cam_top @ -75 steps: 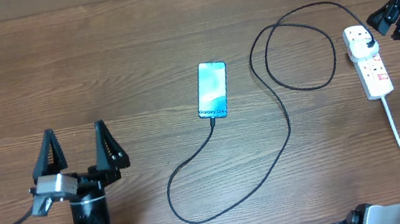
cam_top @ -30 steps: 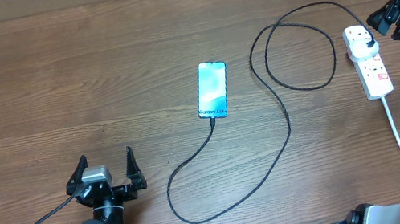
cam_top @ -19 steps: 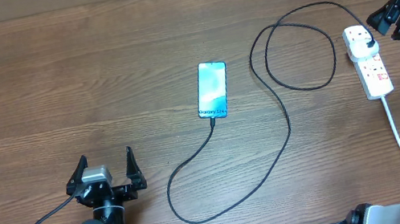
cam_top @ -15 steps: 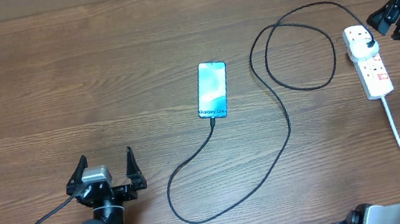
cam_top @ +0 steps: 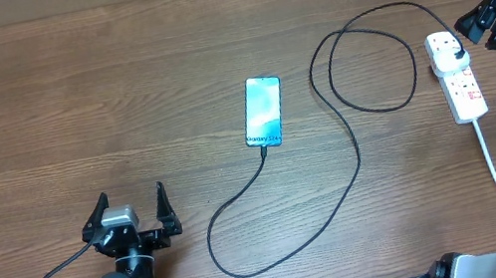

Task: Plug charger to phone and switch on socket

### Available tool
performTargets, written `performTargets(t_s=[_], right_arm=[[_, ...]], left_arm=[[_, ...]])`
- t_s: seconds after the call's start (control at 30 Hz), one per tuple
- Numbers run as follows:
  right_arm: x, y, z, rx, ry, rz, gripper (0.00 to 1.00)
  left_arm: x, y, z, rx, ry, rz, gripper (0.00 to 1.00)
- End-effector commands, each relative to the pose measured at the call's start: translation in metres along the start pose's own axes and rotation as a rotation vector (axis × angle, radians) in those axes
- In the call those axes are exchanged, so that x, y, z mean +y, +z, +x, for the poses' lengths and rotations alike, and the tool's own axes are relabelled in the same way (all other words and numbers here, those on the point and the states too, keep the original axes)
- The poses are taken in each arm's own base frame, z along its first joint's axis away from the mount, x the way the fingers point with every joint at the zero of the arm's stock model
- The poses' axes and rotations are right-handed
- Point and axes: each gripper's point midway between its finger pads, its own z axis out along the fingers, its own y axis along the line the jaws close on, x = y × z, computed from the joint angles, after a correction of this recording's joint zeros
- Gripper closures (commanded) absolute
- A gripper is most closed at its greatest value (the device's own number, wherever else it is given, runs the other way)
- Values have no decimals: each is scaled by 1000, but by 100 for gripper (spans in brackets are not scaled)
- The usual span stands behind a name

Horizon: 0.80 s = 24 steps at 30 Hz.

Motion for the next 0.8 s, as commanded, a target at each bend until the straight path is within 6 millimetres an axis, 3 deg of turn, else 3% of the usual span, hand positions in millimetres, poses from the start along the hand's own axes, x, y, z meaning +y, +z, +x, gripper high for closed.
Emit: performTargets(t_s=[0.0, 0.2, 0.37, 0.53, 0.77], right_arm=[[5, -4, -3, -14, -10, -15, 0], [0, -4, -6, -27, -11, 20, 0], [7, -7, -23, -103, -43, -5, 0], [36, -3, -27, -177, -131, -89, 0], [85, 10, 1, -327, -319, -242, 0]], left_arm=[[-1, 0, 0, -4, 14, 11, 0], [-1, 0, 0, -4, 14, 11, 0], [-1, 0, 0, -4, 14, 11, 0], [-1, 0, 0, -4, 14, 11, 0], [-1, 0, 0, -4, 14, 11, 0]])
